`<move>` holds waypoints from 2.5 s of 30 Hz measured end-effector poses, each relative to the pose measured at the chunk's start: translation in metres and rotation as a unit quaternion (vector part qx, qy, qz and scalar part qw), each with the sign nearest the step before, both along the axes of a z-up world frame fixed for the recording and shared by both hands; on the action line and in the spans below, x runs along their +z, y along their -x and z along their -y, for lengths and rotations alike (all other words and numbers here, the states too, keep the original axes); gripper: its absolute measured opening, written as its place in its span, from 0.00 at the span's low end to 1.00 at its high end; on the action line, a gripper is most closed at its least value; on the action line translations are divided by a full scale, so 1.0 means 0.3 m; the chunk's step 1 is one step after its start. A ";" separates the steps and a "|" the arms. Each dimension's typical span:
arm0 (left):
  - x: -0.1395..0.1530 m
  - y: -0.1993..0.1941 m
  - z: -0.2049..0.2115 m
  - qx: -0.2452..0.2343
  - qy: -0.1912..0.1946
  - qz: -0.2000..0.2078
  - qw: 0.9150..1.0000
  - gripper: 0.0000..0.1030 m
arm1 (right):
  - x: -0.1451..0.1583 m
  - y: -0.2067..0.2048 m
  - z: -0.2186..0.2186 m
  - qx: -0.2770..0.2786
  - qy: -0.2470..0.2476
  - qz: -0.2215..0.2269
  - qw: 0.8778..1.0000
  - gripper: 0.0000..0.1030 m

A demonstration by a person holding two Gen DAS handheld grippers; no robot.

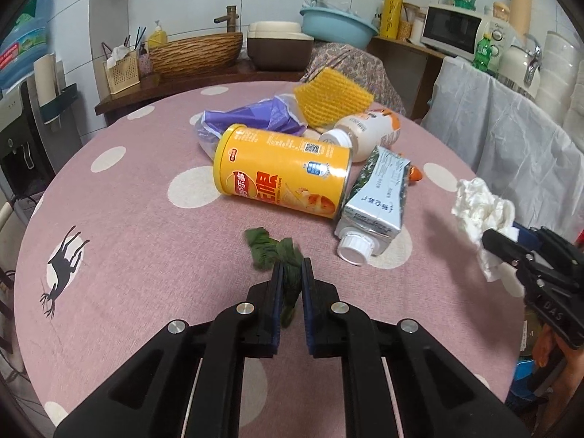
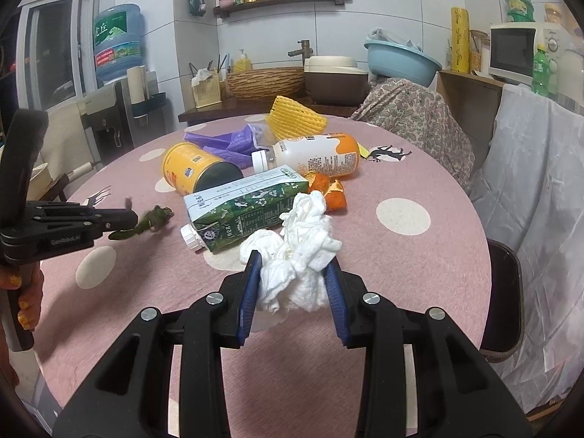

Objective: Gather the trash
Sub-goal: 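Grasp the green leaf with the left tool while the right tool holds the tissue, then carry the leaf and tissue over the black bin with both tools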

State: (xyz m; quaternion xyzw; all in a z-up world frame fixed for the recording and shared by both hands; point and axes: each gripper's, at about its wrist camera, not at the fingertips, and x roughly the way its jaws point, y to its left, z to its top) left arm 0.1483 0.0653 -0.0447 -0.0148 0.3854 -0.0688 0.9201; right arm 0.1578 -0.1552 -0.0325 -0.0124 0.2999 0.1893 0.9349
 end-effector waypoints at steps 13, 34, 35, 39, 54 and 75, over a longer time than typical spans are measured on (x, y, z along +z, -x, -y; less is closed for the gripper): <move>0.097 0.053 0.012 -0.015 -0.005 0.041 0.999 0.10 | 0.016 0.071 0.017 0.009 -0.017 0.019 1.000 0.34; -0.117 -0.085 0.036 0.011 -0.063 -0.050 0.997 0.13 | 0.005 0.071 0.035 0.004 -0.027 0.012 1.000 0.34; -0.113 -0.082 0.034 0.011 -0.058 -0.048 0.997 0.12 | 0.004 0.070 0.036 0.005 -0.028 0.012 1.000 0.34; -0.076 -0.046 0.010 0.013 -0.025 -0.031 0.999 0.11 | 0.003 0.068 0.038 0.005 -0.029 0.012 0.999 0.34; 0.108 0.023 0.121 -0.063 0.029 0.039 0.997 0.11 | -0.007 0.067 0.044 0.011 -0.038 0.010 0.999 0.34; 0.159 -0.287 0.747 -0.259 0.040 0.004 0.965 0.11 | -0.028 -0.069 0.610 -0.163 -0.034 0.006 0.986 0.34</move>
